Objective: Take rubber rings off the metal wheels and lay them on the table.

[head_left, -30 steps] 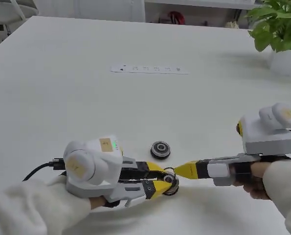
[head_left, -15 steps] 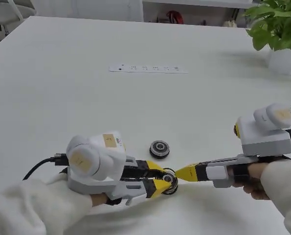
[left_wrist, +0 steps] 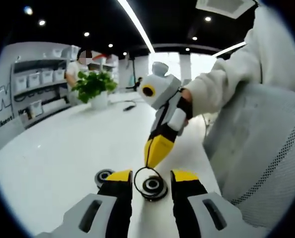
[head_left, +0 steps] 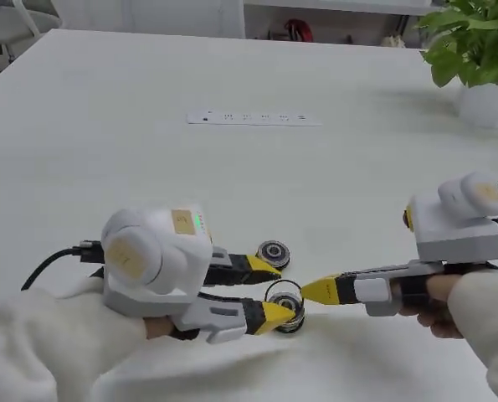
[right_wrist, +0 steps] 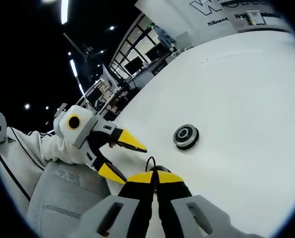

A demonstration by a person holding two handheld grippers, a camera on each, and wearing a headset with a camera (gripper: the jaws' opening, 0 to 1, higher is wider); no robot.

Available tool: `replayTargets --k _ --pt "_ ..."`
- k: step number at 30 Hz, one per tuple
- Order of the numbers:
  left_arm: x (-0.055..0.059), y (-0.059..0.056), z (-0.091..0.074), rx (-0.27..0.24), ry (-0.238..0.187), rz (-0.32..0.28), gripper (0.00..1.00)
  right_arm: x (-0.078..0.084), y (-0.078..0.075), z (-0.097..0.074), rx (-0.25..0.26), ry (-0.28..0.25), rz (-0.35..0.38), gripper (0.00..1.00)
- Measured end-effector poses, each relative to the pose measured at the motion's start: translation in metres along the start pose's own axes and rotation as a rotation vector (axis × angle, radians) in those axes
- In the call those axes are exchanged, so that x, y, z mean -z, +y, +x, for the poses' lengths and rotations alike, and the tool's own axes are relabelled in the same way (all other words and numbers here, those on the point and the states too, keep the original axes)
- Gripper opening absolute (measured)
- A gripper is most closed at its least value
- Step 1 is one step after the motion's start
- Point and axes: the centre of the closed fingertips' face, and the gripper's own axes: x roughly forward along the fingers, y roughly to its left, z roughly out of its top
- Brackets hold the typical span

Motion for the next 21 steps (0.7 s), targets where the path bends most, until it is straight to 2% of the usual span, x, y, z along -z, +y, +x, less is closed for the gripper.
replayTargets --k 6,11,14,21 --pt "-0.019 0.003 -0.009 -0.007 -0.028 0.03 0.4 -0.007 -0.001 -0.004 0.004 -0.03 0.012 0.0" --pt "-0.028 0.003 -0.014 -0.008 -0.028 0.059 0.55 -0.017 0.0 -0.009 0.01 -0.072 -0.002 0.0" --pt "-0.033 0.003 -0.017 -0.005 -0.024 0.08 0.61 -0.028 0.002 -0.013 0.008 -0.112 -0.007 0.0" --pt "-0.045 0.006 -0.027 -0.008 -0.047 0.071 0.7 -0.041 0.005 -0.02 0.007 -0.171 -0.013 0.0"
